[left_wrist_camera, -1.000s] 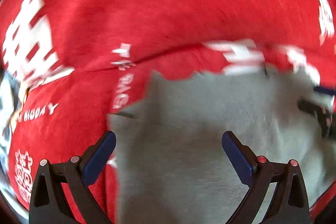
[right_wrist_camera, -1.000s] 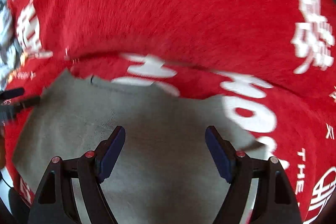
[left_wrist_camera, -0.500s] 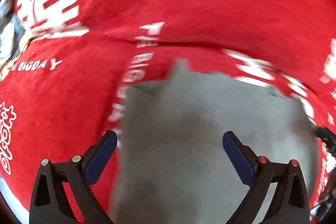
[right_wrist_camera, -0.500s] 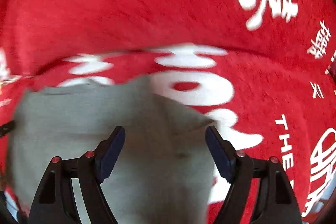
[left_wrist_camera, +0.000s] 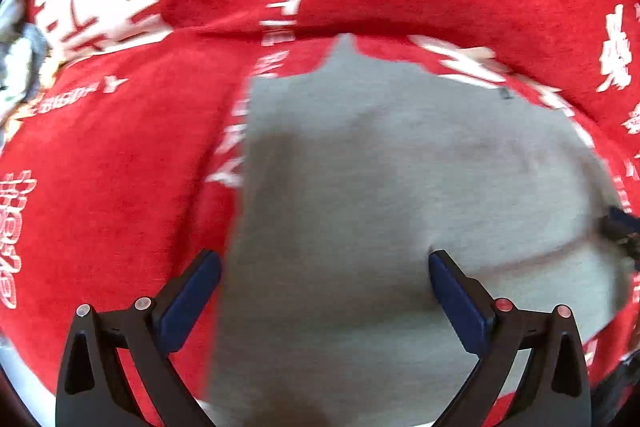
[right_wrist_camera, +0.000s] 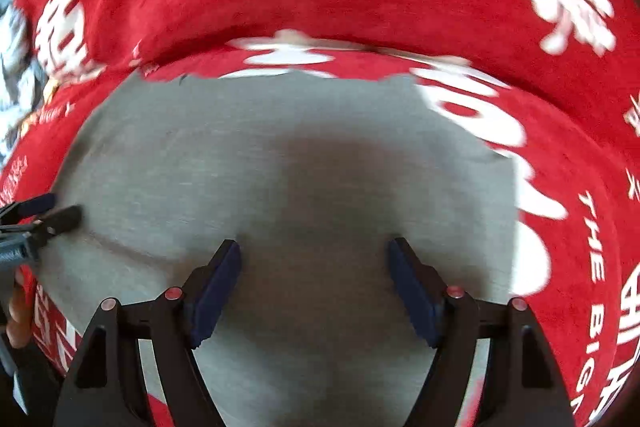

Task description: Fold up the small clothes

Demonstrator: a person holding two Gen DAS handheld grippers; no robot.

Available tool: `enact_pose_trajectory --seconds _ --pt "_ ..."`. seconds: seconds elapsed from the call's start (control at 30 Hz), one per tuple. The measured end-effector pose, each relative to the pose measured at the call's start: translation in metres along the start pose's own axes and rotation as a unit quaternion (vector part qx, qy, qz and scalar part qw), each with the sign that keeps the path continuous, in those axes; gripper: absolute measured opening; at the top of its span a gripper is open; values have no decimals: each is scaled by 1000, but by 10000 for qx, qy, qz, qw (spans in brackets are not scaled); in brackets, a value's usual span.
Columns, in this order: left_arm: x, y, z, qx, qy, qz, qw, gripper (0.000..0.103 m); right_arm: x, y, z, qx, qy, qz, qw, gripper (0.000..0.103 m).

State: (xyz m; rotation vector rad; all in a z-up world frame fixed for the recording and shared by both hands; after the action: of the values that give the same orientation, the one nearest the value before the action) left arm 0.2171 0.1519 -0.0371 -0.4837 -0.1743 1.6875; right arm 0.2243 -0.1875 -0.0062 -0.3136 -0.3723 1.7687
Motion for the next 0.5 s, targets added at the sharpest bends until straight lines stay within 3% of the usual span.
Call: enact_pose_trajectory --seconds 0.03,0.13,0.17,0.23,0.37,0.5 --pt "10 3 1 51 181 183 9997 103 -20 6 3 45 481 -31 9988 77" --pt "35 12 7 149 303 829 9960 103 -38 16 17 -33 365 -242 9990 77" --pt "39 17 13 80 168 900 9958 103 -47 22 23 27 794 -290 9964 79" --pt "37 29 28 -93 112 928 9956 103 -43 28 31 -27 1085 -140 9940 79" --pt "4 50 38 -103 458 764 9960 103 8 41 56 -435 692 230 9964 79" --pt "-21 65 31 -87 -76 71 9999 103 79 55 36 -364 427 960 9938 79"
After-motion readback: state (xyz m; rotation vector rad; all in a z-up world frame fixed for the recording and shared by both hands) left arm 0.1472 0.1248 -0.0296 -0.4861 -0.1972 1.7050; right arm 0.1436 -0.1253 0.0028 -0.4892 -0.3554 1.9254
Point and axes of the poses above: each gripper's, at about its wrist camera, not at the fingertips, and z roughly against the way its jaws point, x to its left, y to its underside, the point moved 7 cm from there along -z, roughly the way its jaws point, and after that the axes turned 8 degrees about y, right-handed, at the moved point
